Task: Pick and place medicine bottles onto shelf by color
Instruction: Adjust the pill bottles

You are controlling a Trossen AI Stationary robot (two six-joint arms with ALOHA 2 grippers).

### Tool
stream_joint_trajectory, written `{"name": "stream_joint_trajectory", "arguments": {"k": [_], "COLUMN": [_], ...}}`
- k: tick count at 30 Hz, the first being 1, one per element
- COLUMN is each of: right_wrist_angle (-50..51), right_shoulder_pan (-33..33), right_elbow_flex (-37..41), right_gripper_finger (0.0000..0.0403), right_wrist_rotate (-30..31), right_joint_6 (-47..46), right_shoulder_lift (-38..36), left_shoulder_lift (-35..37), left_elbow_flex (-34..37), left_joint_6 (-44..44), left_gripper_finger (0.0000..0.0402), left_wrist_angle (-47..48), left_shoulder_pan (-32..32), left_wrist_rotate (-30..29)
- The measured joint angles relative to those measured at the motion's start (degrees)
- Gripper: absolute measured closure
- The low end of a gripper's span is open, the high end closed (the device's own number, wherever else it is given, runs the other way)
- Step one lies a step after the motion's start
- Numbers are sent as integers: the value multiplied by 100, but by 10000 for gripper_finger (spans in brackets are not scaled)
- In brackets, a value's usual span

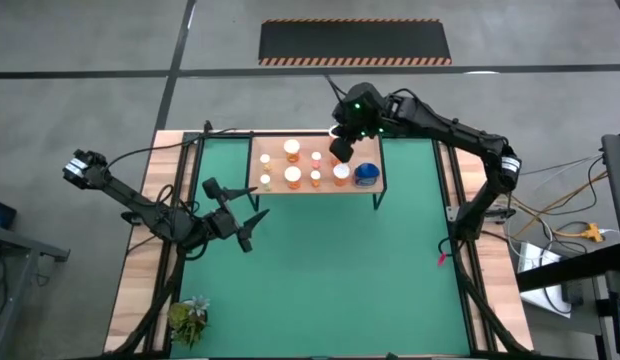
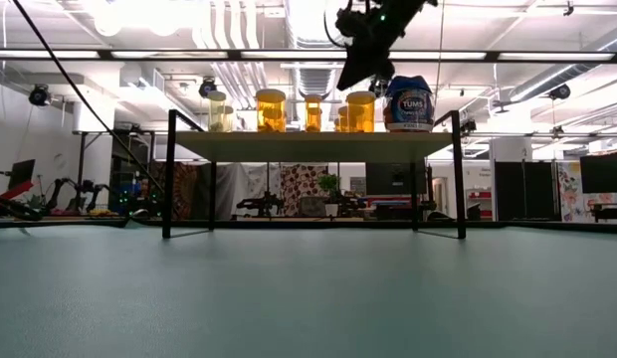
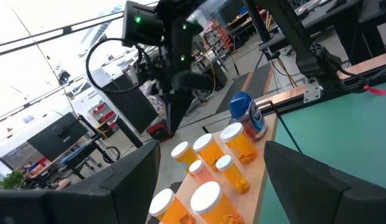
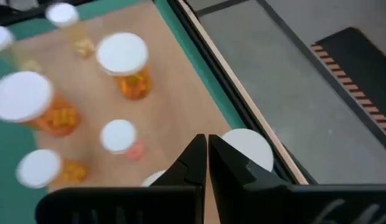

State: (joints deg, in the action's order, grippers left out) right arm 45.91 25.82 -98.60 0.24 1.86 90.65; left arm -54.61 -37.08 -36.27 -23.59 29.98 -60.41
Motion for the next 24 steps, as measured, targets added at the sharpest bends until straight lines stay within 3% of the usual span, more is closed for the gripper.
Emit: {"name": "stream_joint_trajectory", "arguments": {"k": [11, 24], "right_wrist_angle": [38, 59], "right_shoulder_pan": [402, 434], "right_elbow_flex": [-22, -22], "right_gripper_finger": [394, 394], "right_wrist_rotate": [-10, -14], "right_joint_6": [121, 117], "right_shoulder_lift": [556, 494], "left_shoulder_lift": [0, 0], "left_elbow_flex": [2, 2], "left_joint_6": [9, 4], "left_gripper_finger": [132, 132], "left_wrist_angle": [-22, -20], "left_shoulder_pan": [0, 2], "left_wrist_rotate": [5, 5]}}
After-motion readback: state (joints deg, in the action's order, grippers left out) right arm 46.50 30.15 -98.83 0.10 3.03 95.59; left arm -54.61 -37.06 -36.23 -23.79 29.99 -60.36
